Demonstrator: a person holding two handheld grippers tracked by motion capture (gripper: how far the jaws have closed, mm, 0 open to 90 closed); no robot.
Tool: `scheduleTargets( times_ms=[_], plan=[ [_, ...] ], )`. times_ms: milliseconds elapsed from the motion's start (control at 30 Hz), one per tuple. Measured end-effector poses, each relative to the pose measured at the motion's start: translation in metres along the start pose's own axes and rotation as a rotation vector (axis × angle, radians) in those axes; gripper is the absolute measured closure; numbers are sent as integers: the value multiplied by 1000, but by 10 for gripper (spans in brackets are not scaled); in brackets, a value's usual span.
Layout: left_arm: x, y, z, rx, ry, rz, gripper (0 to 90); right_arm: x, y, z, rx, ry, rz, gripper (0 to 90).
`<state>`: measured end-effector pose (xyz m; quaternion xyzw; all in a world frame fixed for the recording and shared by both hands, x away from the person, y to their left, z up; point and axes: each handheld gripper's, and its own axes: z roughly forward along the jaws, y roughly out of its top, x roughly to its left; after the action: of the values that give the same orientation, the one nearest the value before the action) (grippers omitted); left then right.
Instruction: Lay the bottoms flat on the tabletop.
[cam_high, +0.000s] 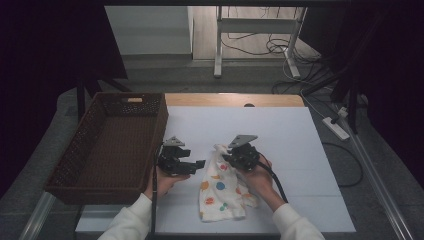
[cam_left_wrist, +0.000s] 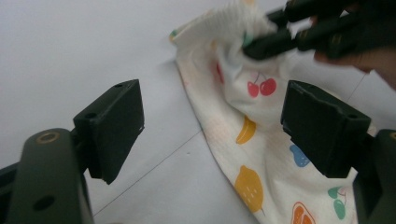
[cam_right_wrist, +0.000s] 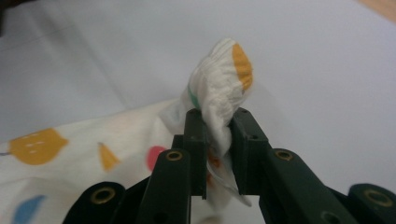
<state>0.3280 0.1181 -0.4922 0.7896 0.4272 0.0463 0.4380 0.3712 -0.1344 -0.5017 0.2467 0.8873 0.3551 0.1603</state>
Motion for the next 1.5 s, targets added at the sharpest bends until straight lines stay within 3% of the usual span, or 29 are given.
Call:
scheduleTargets(
  times_ms=[167, 300, 400, 500, 600, 767, 867, 1100, 1367, 1500],
  plan=[
    [1, 0, -1, -4, 2, 0, 204, 28, 3, 21, 31, 77, -52, 684],
    [2, 0, -2, -6, 3, 0, 204, 39, 4, 26, 39, 109, -72, 606],
    [2, 0, -2, -9, 3, -1, 204, 33, 5, 19, 3, 150, -38, 568],
    [2, 0, -3, -10, 3, -5, 204, 16, 7, 6, -66, 172, 50, 530],
    [2, 0, -3, -11, 4, -7, 204, -2, 6, -6, -119, 131, 124, 510],
    [1, 0, -2, -6, 4, -4, 204, -21, 1, -8, -128, 67, 185, 505],
    [1, 0, -1, -5, 5, -1, 203, -29, -1, -7, -137, 58, 214, 506],
    [2, 0, -2, -5, 5, -2, 204, -29, -1, 2, -115, 73, 213, 497],
    [3, 0, -2, -5, 4, -5, 203, -15, 1, 24, -19, 127, 159, 478],
    [3, 0, -2, -5, 4, -5, 203, -12, -1, 28, 14, 135, 158, 479]
  ],
)
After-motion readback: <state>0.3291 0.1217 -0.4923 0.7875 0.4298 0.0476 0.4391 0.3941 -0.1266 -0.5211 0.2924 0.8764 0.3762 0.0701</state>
